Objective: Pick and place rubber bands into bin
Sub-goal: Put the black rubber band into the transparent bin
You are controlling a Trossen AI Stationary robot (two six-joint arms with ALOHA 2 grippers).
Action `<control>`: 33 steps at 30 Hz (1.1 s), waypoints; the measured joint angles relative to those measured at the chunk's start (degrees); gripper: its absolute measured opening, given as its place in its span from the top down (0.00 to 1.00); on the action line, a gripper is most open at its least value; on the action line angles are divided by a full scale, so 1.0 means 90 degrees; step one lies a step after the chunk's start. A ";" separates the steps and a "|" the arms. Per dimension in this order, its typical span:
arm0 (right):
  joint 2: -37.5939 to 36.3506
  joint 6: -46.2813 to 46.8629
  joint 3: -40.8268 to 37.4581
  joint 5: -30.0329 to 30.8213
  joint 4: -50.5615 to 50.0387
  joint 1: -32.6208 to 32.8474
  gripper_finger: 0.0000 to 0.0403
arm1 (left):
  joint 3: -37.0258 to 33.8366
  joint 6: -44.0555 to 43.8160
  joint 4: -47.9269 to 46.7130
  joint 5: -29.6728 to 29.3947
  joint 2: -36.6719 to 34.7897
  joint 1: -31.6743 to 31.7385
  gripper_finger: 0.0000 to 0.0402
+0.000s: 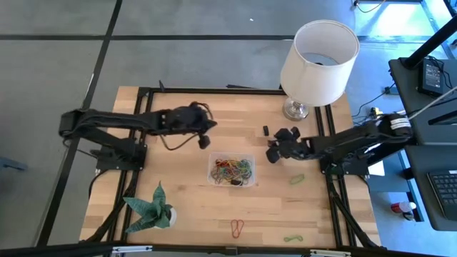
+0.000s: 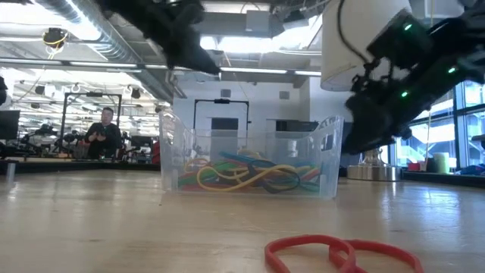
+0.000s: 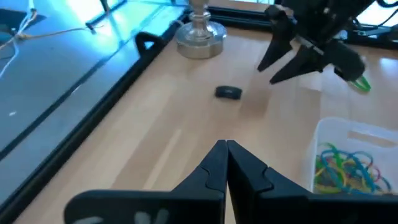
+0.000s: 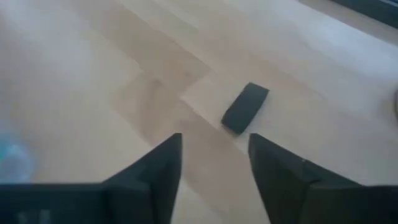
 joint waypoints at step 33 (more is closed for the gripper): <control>0.2074 0.0374 0.1769 -0.0621 0.0417 -0.0627 0.99 | -0.1638 0.1663 -0.1761 0.0527 -0.4140 0.0196 1.00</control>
